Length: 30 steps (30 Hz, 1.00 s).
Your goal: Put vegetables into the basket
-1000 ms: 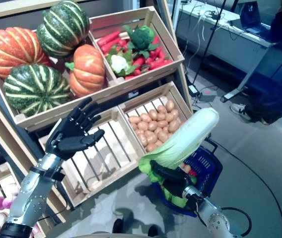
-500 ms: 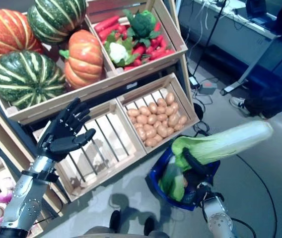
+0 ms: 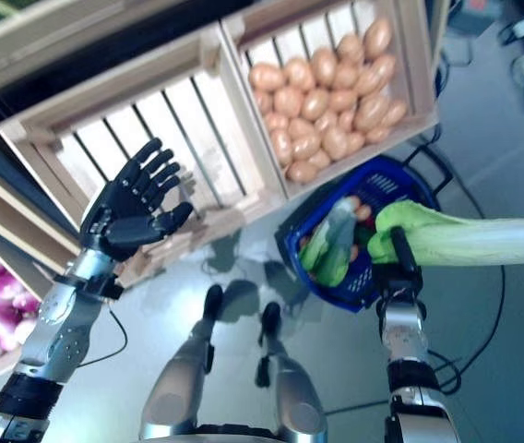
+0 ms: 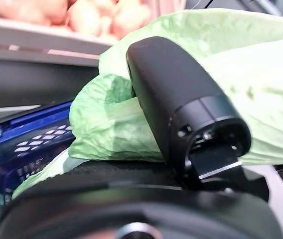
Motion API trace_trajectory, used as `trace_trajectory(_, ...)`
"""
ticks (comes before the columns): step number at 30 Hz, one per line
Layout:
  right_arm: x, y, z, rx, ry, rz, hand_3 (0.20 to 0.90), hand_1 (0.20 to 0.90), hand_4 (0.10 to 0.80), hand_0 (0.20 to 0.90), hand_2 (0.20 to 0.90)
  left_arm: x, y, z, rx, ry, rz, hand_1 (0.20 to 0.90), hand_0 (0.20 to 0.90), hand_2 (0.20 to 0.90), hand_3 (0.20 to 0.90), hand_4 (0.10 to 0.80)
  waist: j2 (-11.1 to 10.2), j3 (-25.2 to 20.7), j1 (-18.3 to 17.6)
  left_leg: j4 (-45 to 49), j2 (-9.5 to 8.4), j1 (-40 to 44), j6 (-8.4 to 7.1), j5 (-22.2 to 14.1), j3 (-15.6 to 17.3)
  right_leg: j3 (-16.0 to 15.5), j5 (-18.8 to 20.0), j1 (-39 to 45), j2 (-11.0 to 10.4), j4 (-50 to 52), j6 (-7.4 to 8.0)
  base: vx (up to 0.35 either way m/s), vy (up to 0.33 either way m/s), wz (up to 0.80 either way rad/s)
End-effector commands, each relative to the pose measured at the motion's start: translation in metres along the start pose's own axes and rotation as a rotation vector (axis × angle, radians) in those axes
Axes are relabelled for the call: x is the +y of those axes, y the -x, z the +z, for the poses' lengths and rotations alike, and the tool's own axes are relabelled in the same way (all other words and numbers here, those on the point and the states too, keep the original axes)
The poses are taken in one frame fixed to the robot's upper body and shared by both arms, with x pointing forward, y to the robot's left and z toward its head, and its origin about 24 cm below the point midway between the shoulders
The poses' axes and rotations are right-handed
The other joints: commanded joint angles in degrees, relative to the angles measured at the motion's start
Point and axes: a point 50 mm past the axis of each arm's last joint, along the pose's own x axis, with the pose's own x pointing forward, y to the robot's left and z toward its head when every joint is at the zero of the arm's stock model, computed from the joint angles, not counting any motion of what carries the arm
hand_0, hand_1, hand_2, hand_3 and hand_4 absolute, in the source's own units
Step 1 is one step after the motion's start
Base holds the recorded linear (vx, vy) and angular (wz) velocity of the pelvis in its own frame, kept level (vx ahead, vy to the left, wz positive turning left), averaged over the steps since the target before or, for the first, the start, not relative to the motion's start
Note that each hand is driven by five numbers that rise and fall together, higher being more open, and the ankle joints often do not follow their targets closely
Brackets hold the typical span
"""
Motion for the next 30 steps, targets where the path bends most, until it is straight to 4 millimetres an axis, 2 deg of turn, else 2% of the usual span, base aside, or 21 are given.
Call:
trace_trajectory(1, 0.044, -0.004, 0.059, -0.232, -0.074, 0.147, 0.3, 0.3, 0.4, 0.3, 0.3, -0.015, -0.016, 0.045, -0.241, -0.07, -0.127, 0.9, 0.9, 0.9, 0.9, 0.8, 0.17, -0.09, 0.74, 6.15, -3.64, -5.94, 1.79, -2.08, -0.7, 0.42, 1.56, -7.9, -2.84, 12.47, 0.86, -0.17, -0.119, 0.16)
trace_trajectory(2, 0.052, -0.006, 0.06, -0.234, -0.087, 0.161, 0.3, 0.3, 0.4, 0.3, 0.3, -0.018, -0.019, 0.042, -0.217, -0.06, -0.132, 0.9, 0.9, 0.9, 0.9, 0.8, 0.52, -0.08, 1.02, 9.33, -4.14, -9.7, 2.06, -2.4, -0.84, 0.26, 1.12, -11.74, -3.46, 15.79, 0.85, -0.113, -0.088, 0.15)
trace_trajectory(4, 0.054, -0.007, 0.06, -0.235, -0.088, 0.163, 0.3, 0.3, 0.4, 0.3, 0.3, -0.018, -0.02, 0.042, -0.215, -0.059, -0.133, 0.9, 0.9, 0.9, 0.9, 0.8, 0.53, -0.08, 1.13, 10.57, -4.28, -10.6, 2.13, -3.09, -0.82, 0.36, 0.43, -12.75, -3.68, 17.13, 0.91, -0.05, -0.046, 0.26)
trace_trajectory(5, 0.059, -0.01, 0.06, -0.229, -0.084, 0.167, 0.3, 0.3, 0.4, 0.3, 0.3, -0.019, -0.023, 0.04, -0.203, -0.055, -0.135, 0.9, 0.9, 0.9, 0.9, 0.8, 0.79, -0.08, 1.33, 13.77, -4.75, -13.75, 2.1, -3.69, -1.24, 0.54, -0.28, -15.65, -4.23, 19.66, 0.82, -0.079, -0.057, 0.27)
trace_trajectory(8, 0.077, -0.018, 0.058, -0.194, -0.029, 0.165, 0.3, 0.3, 0.4, 0.3, 0.3, -0.023, -0.028, 0.036, -0.196, -0.038, -0.135, 0.9, 0.9, 0.9, 0.9, 0.8, 2.12, -0.08, 1.82, 19.84, -5.42, -21.18, 2.39, -4.47, -1.76, 1.57, -1.82, -23.16, -5.14, 26.12, 0.51, -0.075, -0.031, 0.1)
trace_trajectory(14, 0.086, -0.027, 0.05, -0.102, 0.066, 0.107, 0.3, 0.3, 0.4, 0.3, 0.3, -0.024, -0.033, 0.036, -0.169, -0.03, -0.161, 0.9, 0.9, 0.9, 0.9, 0.8, 3.37, -0.08, 2.38, 23.27, -5.76, -28.22, 2.82, -4.34, -1.49, 2.21, -2.4, -30.04, -4.68, 30.58, -0.33, -0.02, -0.045, 0.06)
trace_trajectory(18, 0.085, -0.031, 0.042, -0.093, 0.103, 0.039, 0.3, 0.3, 0.4, 0.3, 0.3, -0.023, -0.035, 0.042, -0.221, -0.026, -0.154, 0.9, 0.9, 0.9, 0.9, 0.8, 3.93, -0.08, 2.83, 24.6, -6.19, -31.18, 2.74, -4.08, -1.35, 1.76, -2.35, -32.53, -4.81, 31.7, -0.66, 0.006, -0.05, 0.07)
trace_trajectory(21, 0.094, -0.033, 0.029, -0.046, 0.145, 0.038, 0.3, 0.3, 0.4, 0.3, 0.3, -0.025, -0.035, 0.049, -0.277, 0.016, -0.158, 0.9, 0.9, 0.9, 0.9, 0.8, 4.63, -0.08, 3.35, 26.07, -6.95, -32.95, 2.94, -4.3, -1.57, 1.74, -2.86, -34.43, -4.68, 33.77, -1.15, 0.002, -0.007, 0.01)
trace_trajectory(24, 0.093, -0.035, 0.019, 0.004, 0.177, 0.002, 0.422, 0.422, 0.482, 0.422, 0.422, -0.03, -0.037, 0.054, -0.337, 0.059, -0.167, 0.9, 0.9, 0.9, 0.9, 0.8, 5.04, -0.08, 3.58, 27.08, -7.34, -33.82, 2.73, -4.42, -1.53, 1.74, -3.43, -35.25, -4.6, 35.22, -1.48, 0.012, 0.005, -0.06)
trace_trajectory(25, 0.088, -0.035, 0.014, 0.034, 0.171, -0.031, 0.606, 0.606, 0.604, 0.606, 0.606, -0.031, -0.037, 0.056, -0.35, 0.072, -0.161, 0.9, 0.9, 0.9, 0.9, 0.8, 5.21, -0.08, 3.7, 27.87, -7.49, -34.24, 2.62, -4.54, -1.36, 1.66, -3.72, -35.58, -4.46, 36.17, -1.64, 0.025, 0.012, -0.07)
trace_trajectory(26, 0.085, -0.036, 0.013, 0.046, 0.167, -0.048, 0.851, 0.851, 0.767, 0.851, 0.851, -0.031, -0.037, 0.057, -0.352, 0.071, -0.16, 0.9, 0.9, 0.9, 0.9, 0.8, 5.23, -0.08, 3.76, 28.06, -7.53, -34.25, 2.6, -4.62, -1.34, 1.63, -3.8, -35.55, -4.4, 36.34, -1.66, 0.036, 0.006, -0.03)
trace_trajectory(27, 0.081, -0.036, 0.011, 0.062, 0.176, -0.062, 0.9, 0.9, 0.8, 0.9, 0.9, -0.031, -0.038, 0.058, -0.347, 0.067, -0.16, 0.9, 0.9, 0.9, 0.9, 0.8, 5.27, -0.08, 3.83, 28.44, -7.63, -34.28, 2.62, -4.8, -1.35, 1.56, -3.88, -35.45, -4.23, 36.59, -1.68, 0.042, 0.0, 0.02)
trace_trajectory(30, 0.075, -0.037, 0.018, 0.046, 0.168, -0.098, 0.9, 0.9, 0.8, 0.9, 0.9, -0.03, -0.038, 0.058, -0.339, 0.064, -0.146, 0.9, 0.9, 0.9, 0.9, 0.8, 5.22, -0.08, 3.9, 28.98, -7.85, -34.17, 2.39, -4.95, -1.43, 1.48, -3.83, -34.78, -3.85, 36.24, -1.74, 0.024, -0.001, 0.0)
